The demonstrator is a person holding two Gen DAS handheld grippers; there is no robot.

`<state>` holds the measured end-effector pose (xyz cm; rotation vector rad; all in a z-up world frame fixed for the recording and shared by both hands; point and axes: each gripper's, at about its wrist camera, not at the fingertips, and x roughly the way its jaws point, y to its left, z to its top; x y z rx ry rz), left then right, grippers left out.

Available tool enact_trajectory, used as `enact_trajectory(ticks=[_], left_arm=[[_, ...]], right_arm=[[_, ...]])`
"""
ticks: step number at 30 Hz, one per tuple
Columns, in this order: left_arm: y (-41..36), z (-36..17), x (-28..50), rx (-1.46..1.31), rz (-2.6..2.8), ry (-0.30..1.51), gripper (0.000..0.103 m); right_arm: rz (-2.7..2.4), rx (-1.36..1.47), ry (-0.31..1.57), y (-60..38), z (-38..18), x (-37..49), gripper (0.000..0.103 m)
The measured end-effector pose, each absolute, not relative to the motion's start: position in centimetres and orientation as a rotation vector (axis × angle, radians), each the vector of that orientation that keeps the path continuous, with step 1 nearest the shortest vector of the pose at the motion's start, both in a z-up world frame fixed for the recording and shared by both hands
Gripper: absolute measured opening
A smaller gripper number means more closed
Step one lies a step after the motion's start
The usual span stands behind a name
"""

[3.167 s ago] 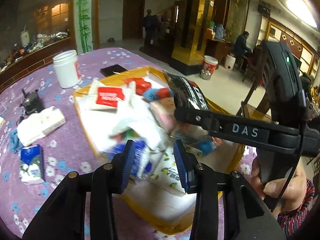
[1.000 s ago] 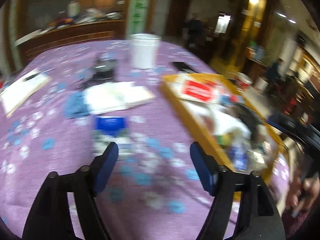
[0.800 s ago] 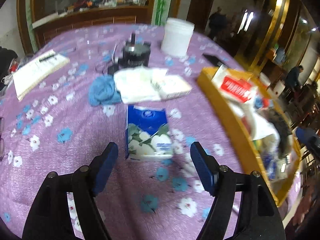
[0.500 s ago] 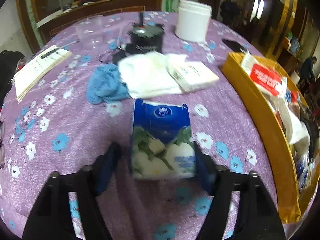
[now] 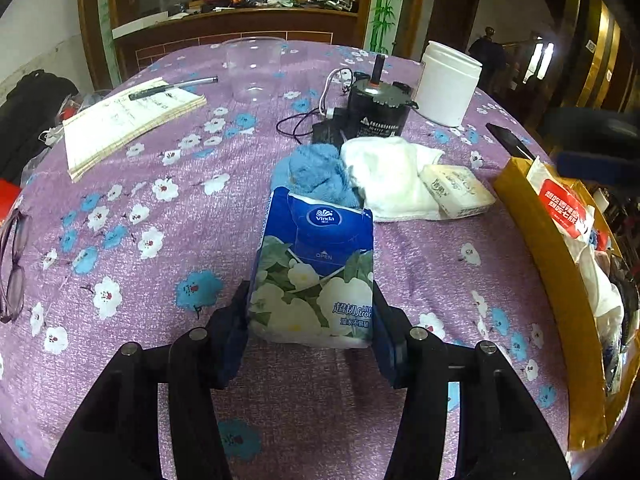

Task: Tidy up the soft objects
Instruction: 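Lift the tissue box with the left tool while the right tool grasps the cream tissue pack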

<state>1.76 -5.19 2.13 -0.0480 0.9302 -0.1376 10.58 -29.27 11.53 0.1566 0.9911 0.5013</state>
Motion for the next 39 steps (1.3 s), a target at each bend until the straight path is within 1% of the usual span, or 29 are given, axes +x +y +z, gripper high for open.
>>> enact_trajectory(ticks=[5, 13, 17, 20, 22, 25, 28, 30, 33, 36, 39], left_arm=[[-4.7, 2.1, 2.0, -0.072, -0.128, 0.933, 0.052], [-5.0, 2.1, 2.0, -0.065, -0.139, 0.936, 0.052], [-5.0, 2.1, 1.9, -0.064, -0.14, 0.937, 0.052], [-4.9, 2.2, 1.9, -0.068, -0.141, 0.939, 0.052], [-4.9, 2.2, 1.9, -0.067, -0.139, 0.94, 0.052], [-5.0, 2.1, 1.9, -0.061, -0.138, 0.939, 0.052], [-4.9, 2.1, 1.9, -0.07, -0.14, 0.938, 0.052], [-5.0, 2.0, 2.0, -0.058, -0.134, 0.936, 0.052], [-5.1, 2.1, 1.9, -0.047, -0.136, 0.936, 0.052], [-5.0, 2.1, 2.0, -0.056, -0.141, 0.938, 0.052], [-5.0, 2.1, 2.0, -0.051, -0.142, 0.938, 0.052]], right_arm=[[0.434, 0.094, 1.105, -27.0, 7.8, 17.5, 0.065], [0.401, 0.154, 1.19, -27.7, 4.2, 22.8, 0.065], [0.417, 0.148, 1.246, -27.6, 3.2, 22.3, 0.066], [0.478, 0.218, 1.293, -28.1, 3.3, 19.9, 0.07], [0.558, 0.243, 1.361, -27.6, 3.1, 17.7, 0.069], [0.563, 0.138, 1.311, -26.6, 4.2, 16.0, 0.069], [0.498, 0.109, 1.222, -26.9, 4.9, 17.9, 0.069], [0.472, 0.117, 1.205, -27.2, 4.5, 19.5, 0.069], [0.426, 0.126, 1.229, -27.5, 3.0, 21.7, 0.07], [0.471, 0.139, 1.237, -27.8, 3.5, 20.9, 0.072], [0.546, 0.177, 1.315, -27.6, 3.3, 19.2, 0.074]])
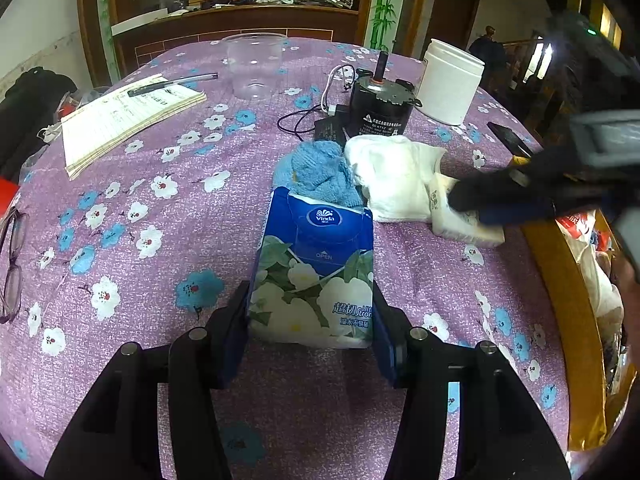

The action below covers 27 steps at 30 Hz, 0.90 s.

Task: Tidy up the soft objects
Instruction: 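Lift the tissue box with the left tool while the right tool grasps the cream tissue pack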

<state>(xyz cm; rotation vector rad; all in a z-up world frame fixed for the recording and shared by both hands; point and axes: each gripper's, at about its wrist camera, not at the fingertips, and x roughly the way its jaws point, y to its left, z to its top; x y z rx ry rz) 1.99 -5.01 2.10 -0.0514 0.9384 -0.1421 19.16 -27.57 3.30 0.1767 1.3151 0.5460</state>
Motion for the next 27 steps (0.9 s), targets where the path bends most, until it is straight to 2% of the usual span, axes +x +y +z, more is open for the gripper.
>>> enact_trajectory(ticks=[3, 9, 13, 18, 23, 25, 26, 27], left_arm=[[-5.1, 2.1, 2.0, -0.047, -0.14, 0.938, 0.052], [-5.1, 2.1, 1.9, -0.052, -0.142, 0.936, 0.052], [-5.1, 2.1, 1.9, -0.047, -0.144, 0.937, 0.052], [-5.1, 2.1, 2.0, -0.042, -0.146, 0.938, 0.052], [-5.2, 2.1, 1.9, -0.041, -0.147, 0.936, 0.052], [-5.3, 2.1, 1.8, -0.041, -0.166, 0.933, 0.052], [-5.5, 2.3, 1.6, -0.044, -0.188, 0.928, 0.052], [-5.7, 2.5, 1.4, -0.041, -0.202, 0.918, 0.052]], right_arm=[[0.614, 0.241, 1.371, -27.5, 3.5, 17.6, 0.072], [0.502, 0.052, 1.194, -26.9, 5.1, 19.7, 0.073], [0.5, 0.105, 1.295, -27.7, 2.5, 20.8, 0.073], [0.555, 0.078, 1.338, -27.0, 2.3, 18.0, 0.073], [0.498, -0.015, 1.315, -26.4, 2.1, 15.4, 0.073], [0.458, -0.045, 1.294, -26.3, 2.1, 14.7, 0.067], [0.435, -0.072, 1.281, -26.2, 2.0, 14.3, 0.053], [0.423, -0.079, 1.273, -25.9, 2.0, 14.0, 0.045]])
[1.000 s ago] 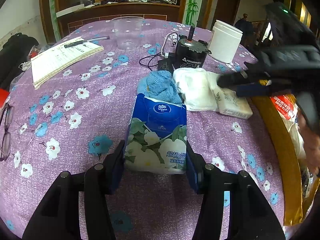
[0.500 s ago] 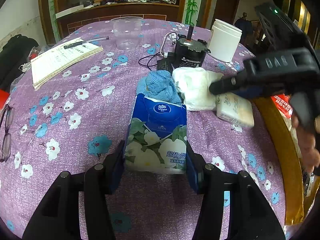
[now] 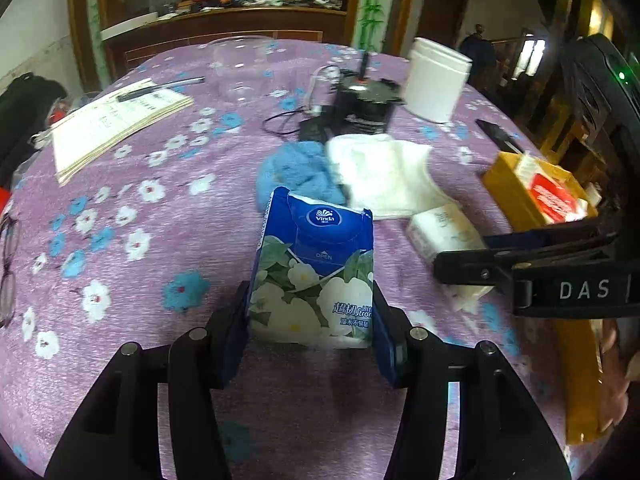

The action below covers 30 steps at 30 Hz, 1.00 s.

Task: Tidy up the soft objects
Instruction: 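Lift the tissue box with the left tool while the right tool grasps the cream tissue pack, then carry both tissue packs over the tray and open both tools to release them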

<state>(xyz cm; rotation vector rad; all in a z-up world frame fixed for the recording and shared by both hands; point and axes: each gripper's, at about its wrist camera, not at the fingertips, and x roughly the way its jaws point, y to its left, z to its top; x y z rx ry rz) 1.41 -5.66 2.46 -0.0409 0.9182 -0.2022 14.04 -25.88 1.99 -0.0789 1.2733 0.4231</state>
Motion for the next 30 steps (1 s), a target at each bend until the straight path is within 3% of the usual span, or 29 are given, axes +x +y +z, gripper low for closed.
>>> enact_trajectory(ticks=[12, 30], left_arm=[[-7.7, 4.8, -0.6, 0.019, -0.284, 0.781, 0.052], [-10.9, 6.2, -3.7, 0.197, -0.232, 0.63, 0.052]], right_arm=[[0.343, 0.175, 0.918, -29.3, 6.1, 5.1, 0.045], [0.341, 0.205, 0.838, -31.7, 7.7, 1.8, 0.045]])
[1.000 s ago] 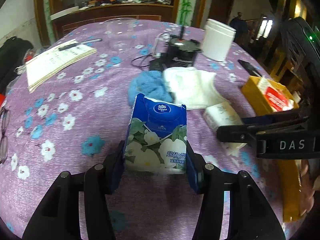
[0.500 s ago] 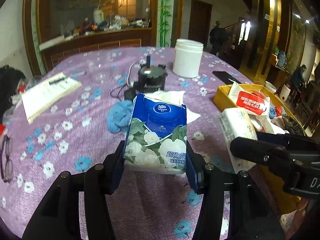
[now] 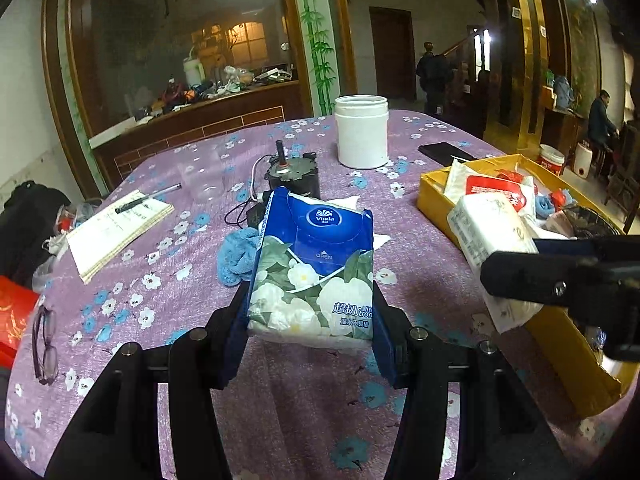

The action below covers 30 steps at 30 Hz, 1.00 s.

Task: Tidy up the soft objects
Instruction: 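Carry both tissue packs over the tray and open both tools to release them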

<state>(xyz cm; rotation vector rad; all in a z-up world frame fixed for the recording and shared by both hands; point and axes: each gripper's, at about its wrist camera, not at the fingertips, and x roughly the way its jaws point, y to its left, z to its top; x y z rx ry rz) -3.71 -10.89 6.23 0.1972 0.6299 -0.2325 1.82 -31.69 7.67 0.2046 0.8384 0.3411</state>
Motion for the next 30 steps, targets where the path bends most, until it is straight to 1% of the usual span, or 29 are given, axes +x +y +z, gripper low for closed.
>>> enact_trajectory(ticks=[20, 30], left_arm=[[-16.8, 7.1, -6.5, 0.324, -0.279, 0.607, 0.052], [-20.0, 7.9, -6.6, 0.356, -0.318, 0.605, 0.052]], right_arm=[[0.298, 0.287, 0.783, -37.9, 9.0, -0.1, 0.045], [0.262, 0.345, 0.749, -41.8, 9.4, -0.8, 0.045]])
